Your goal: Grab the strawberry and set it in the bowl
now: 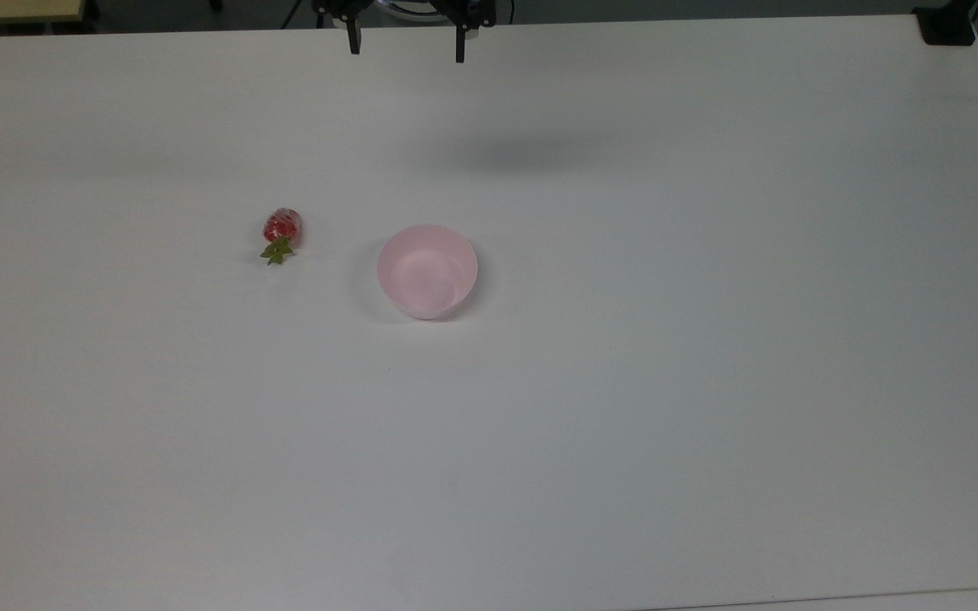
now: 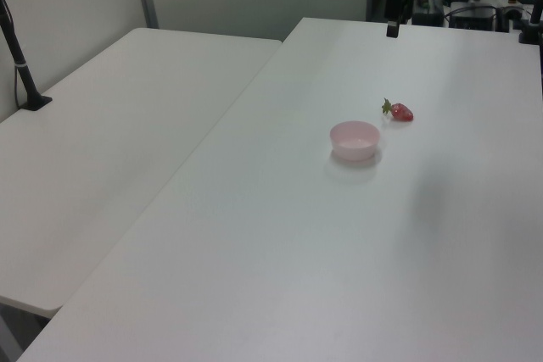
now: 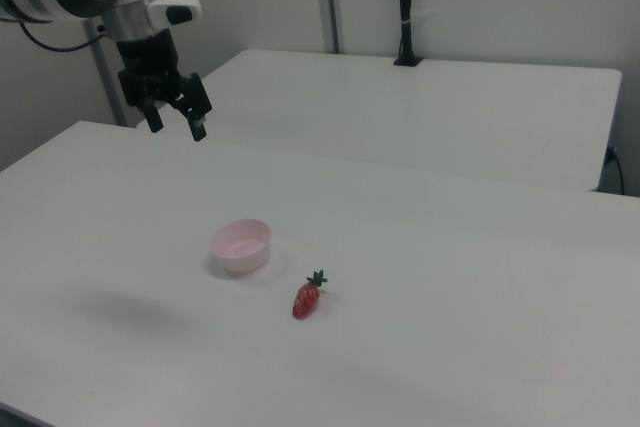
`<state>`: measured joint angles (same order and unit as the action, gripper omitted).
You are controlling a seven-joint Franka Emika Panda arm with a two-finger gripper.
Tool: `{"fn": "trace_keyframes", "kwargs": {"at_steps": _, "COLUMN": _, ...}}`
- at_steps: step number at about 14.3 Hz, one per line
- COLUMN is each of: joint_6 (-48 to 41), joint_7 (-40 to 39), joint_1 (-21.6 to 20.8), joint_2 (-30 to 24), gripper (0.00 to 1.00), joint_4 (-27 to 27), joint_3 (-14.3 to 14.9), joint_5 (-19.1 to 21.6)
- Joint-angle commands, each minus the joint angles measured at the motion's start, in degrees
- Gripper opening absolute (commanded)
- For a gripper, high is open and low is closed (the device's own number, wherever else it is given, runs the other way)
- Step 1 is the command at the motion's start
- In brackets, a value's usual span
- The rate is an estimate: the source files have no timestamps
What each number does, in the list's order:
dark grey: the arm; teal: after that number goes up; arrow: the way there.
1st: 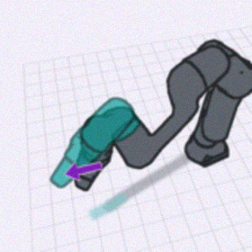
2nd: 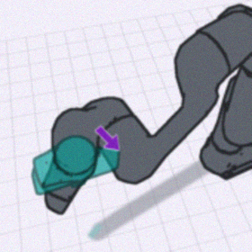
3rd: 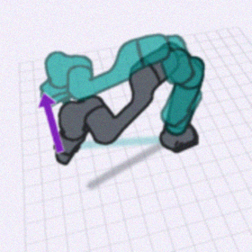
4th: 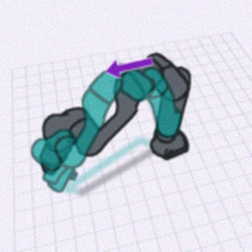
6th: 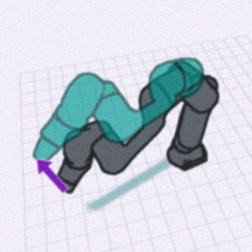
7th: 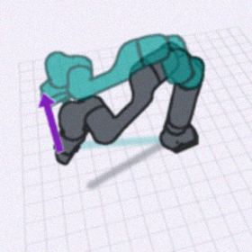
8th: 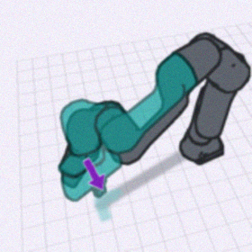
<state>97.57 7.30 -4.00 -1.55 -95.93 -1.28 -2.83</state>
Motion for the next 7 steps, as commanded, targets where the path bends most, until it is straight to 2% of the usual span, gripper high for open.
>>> {"fn": "trace_keyframes", "kwargs": {"at_steps": 1, "joint_6": 0.5, "joint_7": -1.1, "joint_1": -0.5, "joint_2": -0.8, "gripper": 1.0, "joint_4": -0.5, "joint_3": 0.8, "joint_5": 0.8}}
{"fn": "trace_keyframes", "kwargs": {"at_steps": 4, "joint_6": -0.4, "joint_7": -1.3, "joint_1": 0.3, "joint_2": -1.0, "gripper": 1.0, "joint_4": -0.6, "joint_3": 0.8, "joint_5": 0.5}}
{"fn": "trace_keyframes", "kwargs": {"at_steps": 5, "joint_6": -0.8, "joint_7": -3.2, "joint_1": 1.8, "joint_2": -1.0, "gripper": 1.0, "joint_4": -0.6, "joint_3": 0.8, "joint_5": 0.0}}
{"fn": "trace_keyframes", "kwargs": {"at_steps": 6, "joint_6": -0.8, "joint_7": -6.5, "joint_1": 2.6, "joint_2": -0.8, "gripper": 1.0, "joint_4": -1.0, "joint_3": 0.9, "joint_5": -0.2}}
{"fn": "trace_keyframes", "kwargs": {"at_steps": 7, "joint_6": -0.9, "joint_7": -14.7, "joint_1": 4.3, "joint_2": -0.7, "gripper": 1.0, "joint_4": -2.1, "joint_3": 1.1, "joint_5": -0.8}}
